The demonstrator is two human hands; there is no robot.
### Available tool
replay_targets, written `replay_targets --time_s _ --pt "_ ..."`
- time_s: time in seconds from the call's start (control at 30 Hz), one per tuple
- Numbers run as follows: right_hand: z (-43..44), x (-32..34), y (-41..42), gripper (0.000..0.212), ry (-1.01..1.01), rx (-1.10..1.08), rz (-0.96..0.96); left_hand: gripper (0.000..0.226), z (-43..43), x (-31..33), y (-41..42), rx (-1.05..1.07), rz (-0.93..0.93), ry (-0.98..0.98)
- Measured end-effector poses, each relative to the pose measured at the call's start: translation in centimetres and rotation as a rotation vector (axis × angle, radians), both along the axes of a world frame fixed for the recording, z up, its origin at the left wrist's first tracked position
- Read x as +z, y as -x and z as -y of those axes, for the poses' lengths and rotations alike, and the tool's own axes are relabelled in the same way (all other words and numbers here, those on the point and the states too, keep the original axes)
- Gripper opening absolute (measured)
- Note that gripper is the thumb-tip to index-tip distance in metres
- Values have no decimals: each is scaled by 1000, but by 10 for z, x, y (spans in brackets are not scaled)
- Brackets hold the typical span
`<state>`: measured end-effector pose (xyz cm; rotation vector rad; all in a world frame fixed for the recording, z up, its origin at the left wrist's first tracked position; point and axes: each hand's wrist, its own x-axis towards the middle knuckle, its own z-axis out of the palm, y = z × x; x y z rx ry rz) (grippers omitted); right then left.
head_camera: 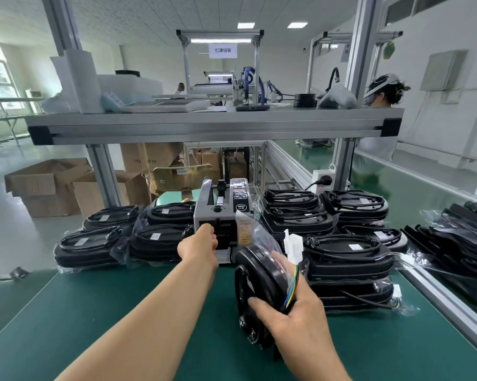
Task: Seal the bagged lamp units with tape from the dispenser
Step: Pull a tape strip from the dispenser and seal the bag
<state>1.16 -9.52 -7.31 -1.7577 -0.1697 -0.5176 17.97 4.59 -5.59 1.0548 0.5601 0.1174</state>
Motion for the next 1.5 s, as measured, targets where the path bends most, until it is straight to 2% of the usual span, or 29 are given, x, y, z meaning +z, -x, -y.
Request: replay_targets --time_s 0.07,0.17,0.27,0.37,0.53,0.83,1.0,1.5 --pt "0 1 0 84 -11 15 -8 19 -9 9 16 -48 47 -87" --pt "-1 2 1 78 -21 34 -24 20 -19 27 50 -319 232 -205" --pt "-4 1 3 57 -43 75 -52 25 -25 45 90 -563 377 -312" --pt "-6 -2 5 55 -51 117 -77 21 -23 60 118 -664 433 -435" --pt "-8 -4 5 56 -64 131 -110 24 -13 61 129 -673 404 -591" --pt "-8 -4 6 64 -63 144 -133 18 -8 53 124 -553 390 -599" --pt "-8 -4 7 69 -57 140 -107 18 -10 51 124 -554 399 -589" --pt "-9 -6 6 63 -72 129 -99 17 -10 46 128 -549 434 -545"
